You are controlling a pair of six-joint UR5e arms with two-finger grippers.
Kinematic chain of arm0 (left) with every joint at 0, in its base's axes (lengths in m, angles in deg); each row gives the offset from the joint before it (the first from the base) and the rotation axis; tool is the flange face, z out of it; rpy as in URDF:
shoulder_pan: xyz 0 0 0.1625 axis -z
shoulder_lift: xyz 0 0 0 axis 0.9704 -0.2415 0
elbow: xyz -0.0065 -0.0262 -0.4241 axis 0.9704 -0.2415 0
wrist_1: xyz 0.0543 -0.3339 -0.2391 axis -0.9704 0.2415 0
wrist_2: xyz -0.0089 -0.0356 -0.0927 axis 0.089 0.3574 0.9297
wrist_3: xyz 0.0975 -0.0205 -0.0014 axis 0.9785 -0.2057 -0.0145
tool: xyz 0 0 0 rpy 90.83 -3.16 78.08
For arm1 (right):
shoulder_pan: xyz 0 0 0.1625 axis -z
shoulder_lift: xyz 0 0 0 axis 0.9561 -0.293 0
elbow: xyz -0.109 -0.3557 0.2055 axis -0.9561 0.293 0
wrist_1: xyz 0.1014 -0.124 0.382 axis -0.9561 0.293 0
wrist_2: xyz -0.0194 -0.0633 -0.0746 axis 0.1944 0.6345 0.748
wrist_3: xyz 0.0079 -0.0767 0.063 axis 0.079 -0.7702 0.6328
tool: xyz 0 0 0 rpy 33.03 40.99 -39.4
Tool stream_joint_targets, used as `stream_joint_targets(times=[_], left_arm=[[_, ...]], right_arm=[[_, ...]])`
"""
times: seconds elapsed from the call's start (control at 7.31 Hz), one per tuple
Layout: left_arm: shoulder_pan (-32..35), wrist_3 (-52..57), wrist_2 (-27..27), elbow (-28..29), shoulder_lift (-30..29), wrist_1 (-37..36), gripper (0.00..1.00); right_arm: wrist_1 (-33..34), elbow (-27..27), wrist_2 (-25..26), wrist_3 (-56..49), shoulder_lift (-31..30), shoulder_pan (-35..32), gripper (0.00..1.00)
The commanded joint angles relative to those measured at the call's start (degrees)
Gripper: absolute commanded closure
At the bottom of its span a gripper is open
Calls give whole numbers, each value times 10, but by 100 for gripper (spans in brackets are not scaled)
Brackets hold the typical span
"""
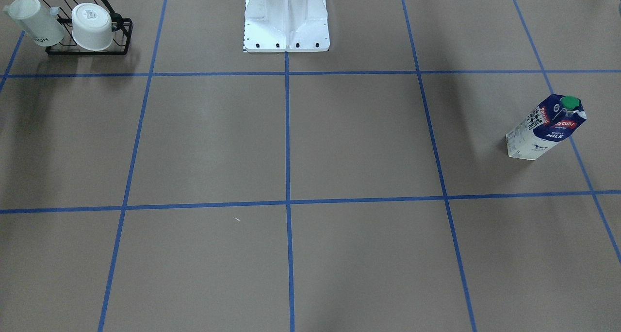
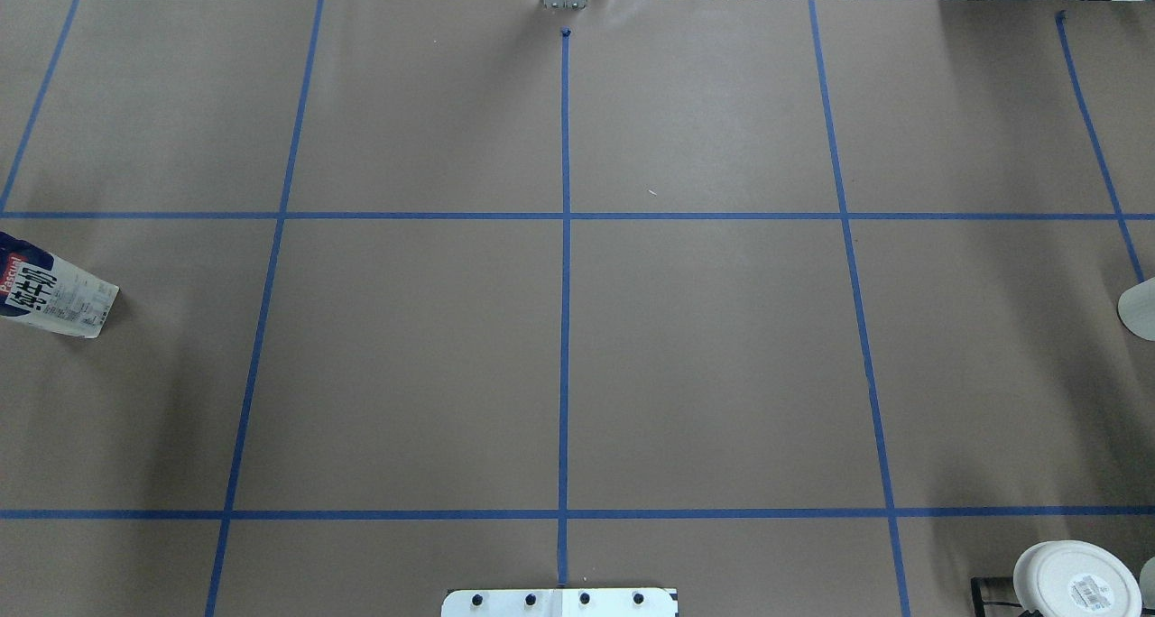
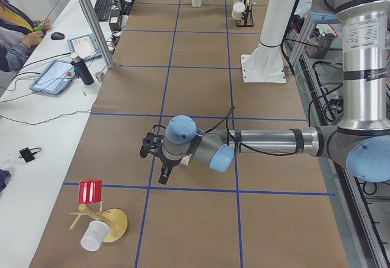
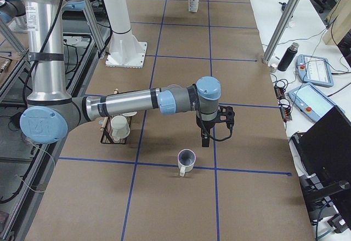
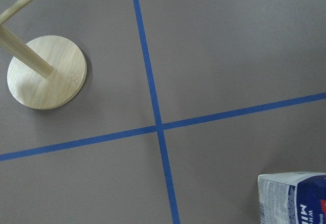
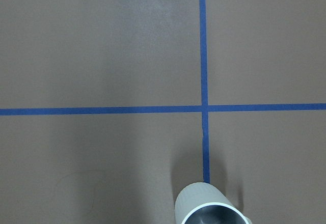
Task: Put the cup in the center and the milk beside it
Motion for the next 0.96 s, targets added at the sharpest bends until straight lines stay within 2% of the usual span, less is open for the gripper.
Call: stream_joint_targets(times=[0.0,0.27,0.68,0.82], left_arm=[[3,12,0,-21,10,-23,1],[3,13,2,-17,29,-16,1],[1,12,1,-16,31,-12,1],[0,13,2,-11,31,-9,1]], right_arm=[[0,0,-10,-1,-11,-7,0],[0,2,-63,2,-30,-19,0],[-2,4,-67,0,-31,-21,0],[-37,9,-71,1,-34,-15,0]])
